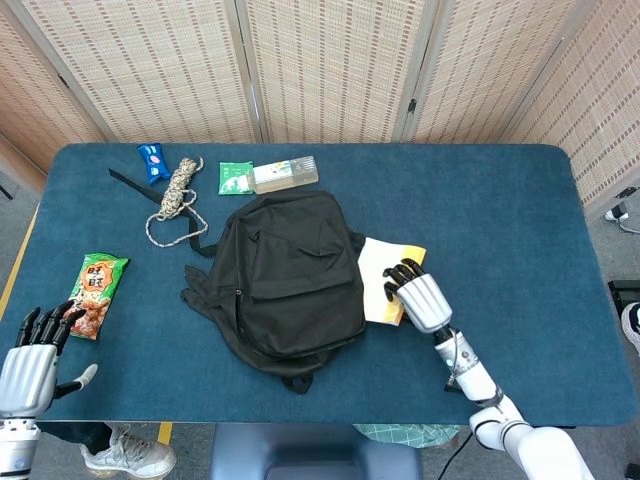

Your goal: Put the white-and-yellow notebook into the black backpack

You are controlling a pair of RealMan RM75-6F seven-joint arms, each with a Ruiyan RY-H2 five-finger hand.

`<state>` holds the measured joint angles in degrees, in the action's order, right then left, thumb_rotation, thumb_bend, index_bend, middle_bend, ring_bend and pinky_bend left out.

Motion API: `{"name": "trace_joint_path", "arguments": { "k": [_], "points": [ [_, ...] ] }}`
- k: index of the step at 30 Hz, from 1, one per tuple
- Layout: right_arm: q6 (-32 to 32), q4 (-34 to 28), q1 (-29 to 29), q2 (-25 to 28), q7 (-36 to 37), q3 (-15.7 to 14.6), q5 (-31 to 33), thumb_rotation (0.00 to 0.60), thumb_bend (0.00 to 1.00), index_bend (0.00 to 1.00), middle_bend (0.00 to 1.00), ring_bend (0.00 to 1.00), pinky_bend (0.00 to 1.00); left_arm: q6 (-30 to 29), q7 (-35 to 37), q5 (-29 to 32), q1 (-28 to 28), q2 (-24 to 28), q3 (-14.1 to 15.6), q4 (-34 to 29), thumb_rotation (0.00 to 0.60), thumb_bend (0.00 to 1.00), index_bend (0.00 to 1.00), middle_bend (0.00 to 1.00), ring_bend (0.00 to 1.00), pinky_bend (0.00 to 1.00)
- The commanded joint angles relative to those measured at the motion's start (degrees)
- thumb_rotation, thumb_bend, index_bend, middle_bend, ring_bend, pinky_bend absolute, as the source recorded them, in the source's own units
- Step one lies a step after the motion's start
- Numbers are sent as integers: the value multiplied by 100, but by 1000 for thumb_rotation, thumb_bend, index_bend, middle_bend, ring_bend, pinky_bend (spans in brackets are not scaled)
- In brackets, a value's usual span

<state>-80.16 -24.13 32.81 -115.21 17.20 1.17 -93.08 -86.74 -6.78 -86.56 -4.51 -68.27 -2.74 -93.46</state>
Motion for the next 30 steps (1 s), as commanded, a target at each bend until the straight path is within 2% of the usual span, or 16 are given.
{"name": "trace_joint_path", "arguments": {
  "k": [1, 7, 9, 12, 17, 22, 30],
  "points": [
    [-72, 72, -52, 52, 24, -34, -20, 600, 380, 740, 403, 353, 256, 137, -9, -106, -156, 38, -46, -9, 600, 236, 213, 137, 150, 47],
    [-509, 189, -125, 296, 75, -94, -130, 600, 381, 753, 422, 397, 293, 524, 21, -362, -627, 184, -199, -89, 600, 244, 217, 137, 154, 50],
    [-724, 199, -137, 395, 44, -83, -158, 600, 410, 754, 433, 420, 310, 714, 144, -429, -814, 238, -247, -148, 600, 255, 223, 139, 156, 52],
    [-1141, 155, -161, 551, -26, 9, -145, 600, 461, 762, 447, 454, 333, 1085, 362, -496, -1143, 285, -316, -167, 600, 283, 243, 150, 166, 60],
    [-1834, -11, -146, 845, -152, 191, -130, 600, 469, 782, 463, 487, 364, 1814, 646, -445, -1719, 291, -436, -138, 600, 289, 259, 162, 171, 63],
    [-2404, -401, -96, 1238, -389, 358, -148, 600, 469, 789, 469, 492, 364, 2475, 702, -384, -2273, 235, -533, -143, 600, 292, 266, 166, 174, 64],
    [-2872, -1608, -142, 2031, -969, 534, -214, 600, 469, 793, 477, 483, 364, 3335, 878, -250, -2998, -37, -567, -129, 600, 291, 267, 168, 176, 62]
  ]
}}
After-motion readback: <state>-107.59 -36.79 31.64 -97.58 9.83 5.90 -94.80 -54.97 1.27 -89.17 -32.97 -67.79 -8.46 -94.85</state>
